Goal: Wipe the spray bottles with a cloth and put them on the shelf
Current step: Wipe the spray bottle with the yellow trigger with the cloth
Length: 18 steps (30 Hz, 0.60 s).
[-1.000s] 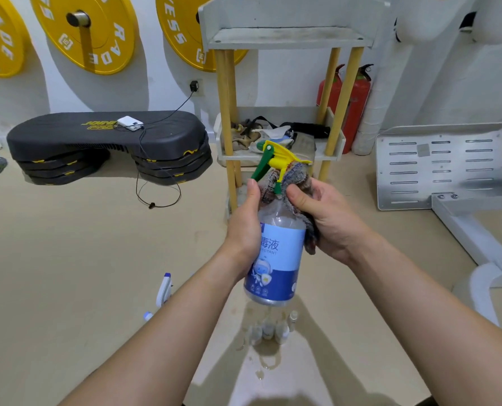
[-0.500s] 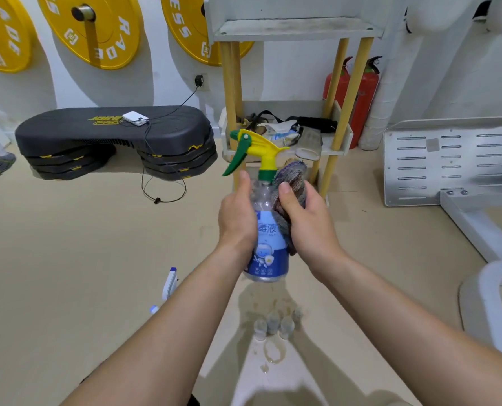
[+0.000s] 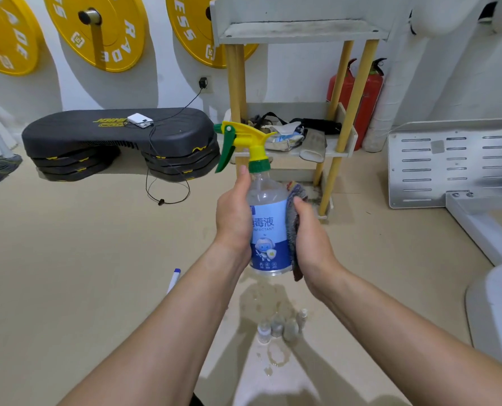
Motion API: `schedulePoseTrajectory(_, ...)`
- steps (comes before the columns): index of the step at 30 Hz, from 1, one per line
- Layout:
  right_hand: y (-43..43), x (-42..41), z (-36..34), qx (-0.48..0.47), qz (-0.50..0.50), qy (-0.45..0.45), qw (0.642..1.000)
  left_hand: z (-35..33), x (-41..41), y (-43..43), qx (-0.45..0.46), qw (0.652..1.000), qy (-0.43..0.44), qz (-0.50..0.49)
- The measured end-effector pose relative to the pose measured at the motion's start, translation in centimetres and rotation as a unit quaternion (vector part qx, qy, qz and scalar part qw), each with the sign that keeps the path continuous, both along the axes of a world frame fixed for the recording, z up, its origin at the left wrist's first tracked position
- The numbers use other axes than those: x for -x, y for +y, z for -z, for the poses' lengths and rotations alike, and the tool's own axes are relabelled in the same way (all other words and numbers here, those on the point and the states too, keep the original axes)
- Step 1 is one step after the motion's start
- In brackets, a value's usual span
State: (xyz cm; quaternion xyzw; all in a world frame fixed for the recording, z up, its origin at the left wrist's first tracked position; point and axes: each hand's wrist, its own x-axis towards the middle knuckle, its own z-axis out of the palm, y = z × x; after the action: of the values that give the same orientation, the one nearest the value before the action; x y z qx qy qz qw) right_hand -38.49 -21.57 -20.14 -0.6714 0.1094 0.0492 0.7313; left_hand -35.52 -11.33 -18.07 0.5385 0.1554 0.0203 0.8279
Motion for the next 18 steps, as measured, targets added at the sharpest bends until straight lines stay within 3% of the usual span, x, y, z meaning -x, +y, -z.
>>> schedulePoseTrajectory(5, 0.1, 0.0, 0.7, 0.004, 0.039, -0.023, 0.999, 0.1, 0.1, -0.6, -0.023, 1.000, -0.001, 0.001)
schedulePoseTrajectory(9, 0.6, 1.0, 0.6, 0.032, 0.065, -0.071, 0.995, 0.5, -0.3, -0.5, -0.202, 0.968, -0.015, -0.147)
schedulePoseTrajectory(12, 1.0, 2.0, 0.0, 0.094, 0.043, -0.108, 0.989, 0.5, -0.2, -0.2, -0.264, 0.942, 0.004, -0.210)
schedulePoseTrajectory(15, 1.5, 2.0, 0.5, 0.131, 0.057, -0.154, 0.978, 0.9, 0.2, -0.3, -0.260, 0.943, -0.011, -0.206)
schedulePoseTrajectory(18, 1.6, 1.8, 0.3, 0.135, 0.065, -0.169, 0.974, 0.9, 1.3, -1.2, -0.307, 0.939, -0.078, -0.136)
